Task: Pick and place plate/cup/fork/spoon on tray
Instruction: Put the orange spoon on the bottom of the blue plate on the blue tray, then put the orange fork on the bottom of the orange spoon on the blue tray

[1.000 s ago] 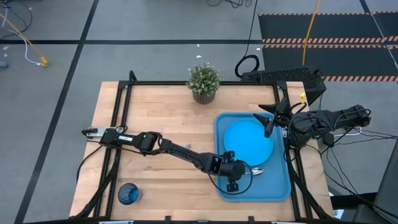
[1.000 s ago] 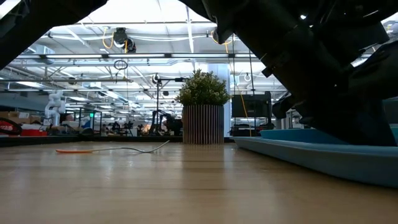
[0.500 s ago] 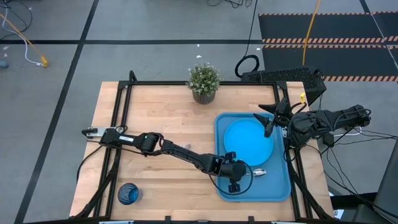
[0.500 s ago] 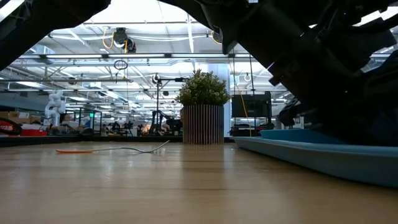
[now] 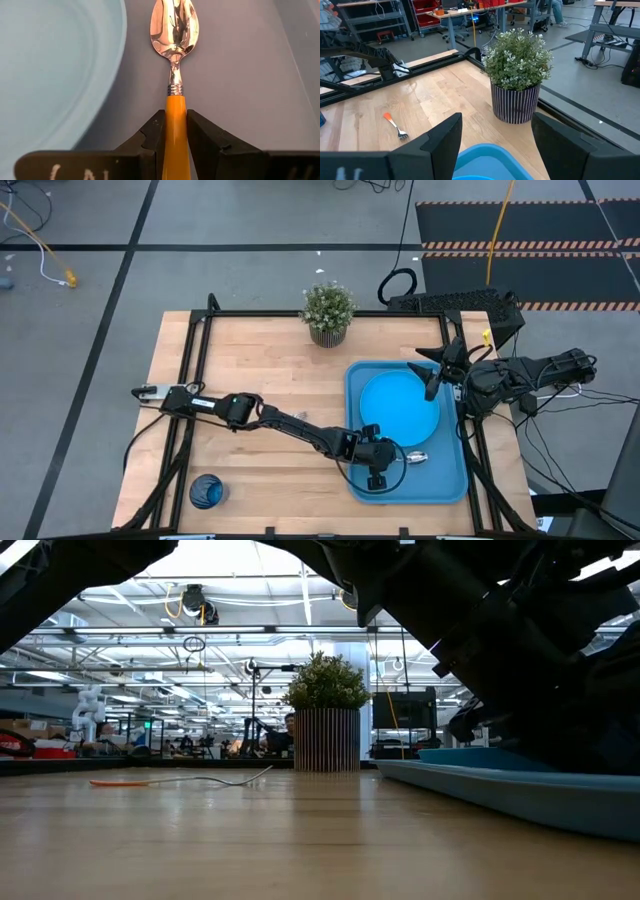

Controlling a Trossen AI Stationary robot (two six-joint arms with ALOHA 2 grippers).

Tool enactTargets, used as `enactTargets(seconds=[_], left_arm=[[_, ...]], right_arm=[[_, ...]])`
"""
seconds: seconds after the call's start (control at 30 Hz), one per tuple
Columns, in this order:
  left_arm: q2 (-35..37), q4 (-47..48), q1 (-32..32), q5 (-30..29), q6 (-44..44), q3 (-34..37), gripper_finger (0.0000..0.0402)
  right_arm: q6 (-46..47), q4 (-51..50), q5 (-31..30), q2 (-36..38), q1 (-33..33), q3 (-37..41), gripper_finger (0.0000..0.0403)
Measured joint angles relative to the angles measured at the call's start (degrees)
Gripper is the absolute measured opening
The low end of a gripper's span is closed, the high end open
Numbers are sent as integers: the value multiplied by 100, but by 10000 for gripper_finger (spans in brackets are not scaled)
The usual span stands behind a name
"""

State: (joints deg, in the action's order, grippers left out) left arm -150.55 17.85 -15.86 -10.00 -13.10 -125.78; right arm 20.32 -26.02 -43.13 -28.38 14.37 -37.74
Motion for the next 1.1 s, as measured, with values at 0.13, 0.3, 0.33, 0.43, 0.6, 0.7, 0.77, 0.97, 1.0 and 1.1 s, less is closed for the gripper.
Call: enactTargets(seconds=[0.13, 0.3, 0.33, 0.43, 0.6, 0.7, 0.77, 0.97, 1.0, 1.1], left_arm=[[3, -41, -2, -15, 47, 2, 74], [7, -79, -3, -22, 48, 2, 75], [7, -79, -8, -29, 48, 2, 76], [8, -76, -20, -10, 50, 2, 96], [16, 14, -24, 33, -51, 2, 156], [16, 14, -24, 36, -55, 2, 184], [16, 8, -24, 37, -57, 2, 195], [40, 27, -24, 44, -54, 4, 204], [55, 25, -24, 45, -50, 4, 204], [112, 73, -24, 47, -46, -43, 204]], right_arm=[[0, -2, 0, 0, -1, 0, 231], [0, -9, 22, 0, 0, 0, 231], [0, -9, 22, 0, -2, 0, 231], [0, -7, 26, 0, -2, 0, 231], [0, -4, 26, 0, 0, 0, 231], [0, -4, 26, 0, -2, 0, 231], [0, -2, 26, 0, 0, 0, 231], [0, -2, 32, 0, -2, 0, 231], [0, -4, 72, 0, -2, 0, 231], [0, -2, 148, 0, 0, 0, 231]])
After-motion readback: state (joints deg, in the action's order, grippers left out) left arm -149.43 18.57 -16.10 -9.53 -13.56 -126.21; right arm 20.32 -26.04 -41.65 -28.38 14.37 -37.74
